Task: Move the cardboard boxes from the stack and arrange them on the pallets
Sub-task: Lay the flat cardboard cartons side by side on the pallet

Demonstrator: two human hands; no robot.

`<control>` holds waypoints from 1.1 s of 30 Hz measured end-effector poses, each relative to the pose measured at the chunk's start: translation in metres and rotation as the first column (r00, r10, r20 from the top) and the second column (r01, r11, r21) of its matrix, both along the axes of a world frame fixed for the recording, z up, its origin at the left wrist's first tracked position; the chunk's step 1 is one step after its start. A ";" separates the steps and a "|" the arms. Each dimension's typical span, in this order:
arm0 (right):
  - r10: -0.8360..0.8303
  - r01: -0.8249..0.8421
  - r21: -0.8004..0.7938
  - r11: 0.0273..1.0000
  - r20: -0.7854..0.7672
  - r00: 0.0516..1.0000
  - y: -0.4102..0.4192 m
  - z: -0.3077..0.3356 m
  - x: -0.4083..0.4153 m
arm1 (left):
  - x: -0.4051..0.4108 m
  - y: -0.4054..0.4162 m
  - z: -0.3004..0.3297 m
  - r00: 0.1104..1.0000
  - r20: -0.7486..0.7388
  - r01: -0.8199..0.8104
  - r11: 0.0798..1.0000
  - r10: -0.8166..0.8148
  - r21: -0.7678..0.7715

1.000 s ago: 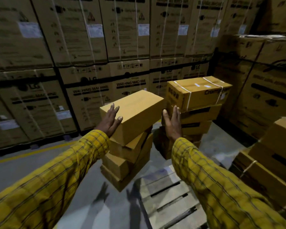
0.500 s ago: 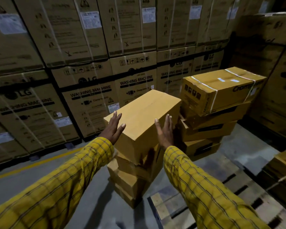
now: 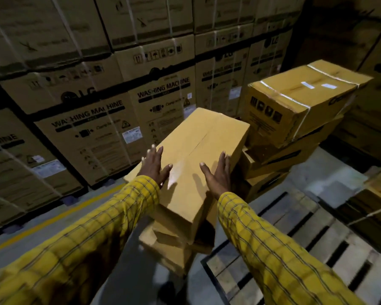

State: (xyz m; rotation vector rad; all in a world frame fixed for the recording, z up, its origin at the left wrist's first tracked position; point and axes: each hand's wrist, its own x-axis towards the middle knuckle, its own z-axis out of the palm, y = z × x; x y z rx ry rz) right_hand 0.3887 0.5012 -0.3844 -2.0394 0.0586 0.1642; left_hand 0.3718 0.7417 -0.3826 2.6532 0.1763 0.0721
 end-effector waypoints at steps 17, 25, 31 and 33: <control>-0.316 0.300 -0.132 0.945 -0.129 0.940 0.037 -0.022 0.051 | 0.126 0.051 -0.006 0.956 -0.291 -0.073 0.985 0.025 -0.158; -0.317 0.305 -0.114 0.946 -0.110 0.942 0.007 -0.019 0.030 | 0.094 0.027 0.004 0.970 -0.233 -0.112 0.976 0.067 -0.188; -0.285 0.283 -0.047 0.958 -0.041 0.958 -0.062 -0.013 -0.017 | 0.059 -0.018 -0.002 0.976 -0.175 -0.160 0.975 0.132 -0.153; -0.264 0.263 -0.023 0.964 -0.037 0.964 -0.095 -0.006 -0.036 | 0.032 -0.054 0.018 0.978 -0.157 -0.159 0.978 0.138 -0.134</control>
